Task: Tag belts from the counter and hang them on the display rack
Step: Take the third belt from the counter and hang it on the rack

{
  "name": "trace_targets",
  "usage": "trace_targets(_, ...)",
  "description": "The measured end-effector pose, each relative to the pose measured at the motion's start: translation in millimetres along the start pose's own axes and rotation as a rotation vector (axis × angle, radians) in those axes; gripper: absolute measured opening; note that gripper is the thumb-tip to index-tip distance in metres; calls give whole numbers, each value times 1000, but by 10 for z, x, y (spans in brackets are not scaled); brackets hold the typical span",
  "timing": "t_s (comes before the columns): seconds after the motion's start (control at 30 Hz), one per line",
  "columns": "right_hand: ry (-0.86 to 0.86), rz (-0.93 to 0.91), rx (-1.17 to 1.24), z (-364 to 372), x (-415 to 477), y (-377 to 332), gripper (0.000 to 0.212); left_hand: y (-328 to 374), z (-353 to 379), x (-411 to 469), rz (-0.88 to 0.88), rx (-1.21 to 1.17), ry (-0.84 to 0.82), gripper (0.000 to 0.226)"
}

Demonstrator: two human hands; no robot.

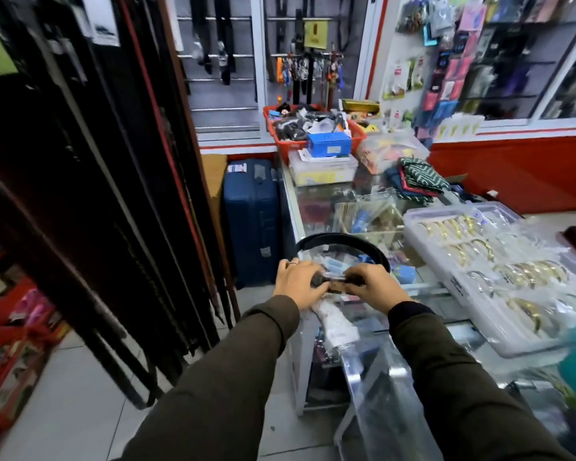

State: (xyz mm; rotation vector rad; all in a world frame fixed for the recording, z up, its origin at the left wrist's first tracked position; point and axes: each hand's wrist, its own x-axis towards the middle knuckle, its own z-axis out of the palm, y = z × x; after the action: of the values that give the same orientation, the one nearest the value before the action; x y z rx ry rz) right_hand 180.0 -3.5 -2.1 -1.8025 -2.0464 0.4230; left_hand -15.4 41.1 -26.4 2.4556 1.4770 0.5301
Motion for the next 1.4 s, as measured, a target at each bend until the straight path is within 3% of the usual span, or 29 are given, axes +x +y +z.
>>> trace_targets(0.3,60,-150,288,-10,148,-1049,12,-450,-801,-475,-157,-209,331,41)
trace_targets(0.33,68,-135,358,-20,159,-1131,5,-472,-862,-501,-178,-263,387,45)
trace_targets(0.43,85,-139,550,-56,171,-1386,25,-489,-1045,-599,-267,-611,551,63)
trace_targets(0.5,93,-130,677,-70,189,-1553,21,-467,-1156,-641,-364,-819,609,57)
trace_targets(0.6,127,-119,806,-59,210,-1774,24,-472,-1277,-693,-438,-987,614,23)
trace_targets(0.7,110,-101,944,-40,212,-1918,19,-474,-1414,-781,-419,-1035,589,12)
trace_targets(0.8,35,-87,1031,-25,206,-2017,4,-487,-1571,-867,-399,-971,606,24)
trace_targets(0.9,-24,-201,942,-50,189,-2103,15,-462,-1763,-908,-392,-955,656,34)
trace_targets(1.0,-70,-246,984,-83,164,-2216,12,-423,-1974,-936,-399,-981,750,31)
trace_targets(1.1,-28,-271,1060,-159,225,-2390,12,-441,-2170,-977,-359,-1063,812,21)
trace_targets(1.2,45,-315,1121,-283,326,-2621,10,-471,-2353,-1016,-343,-1185,822,29)
trace_targets(1.4,119,-328,1224,-444,486,-2934,26,-463,-2609,-1068,-283,-1249,803,35)
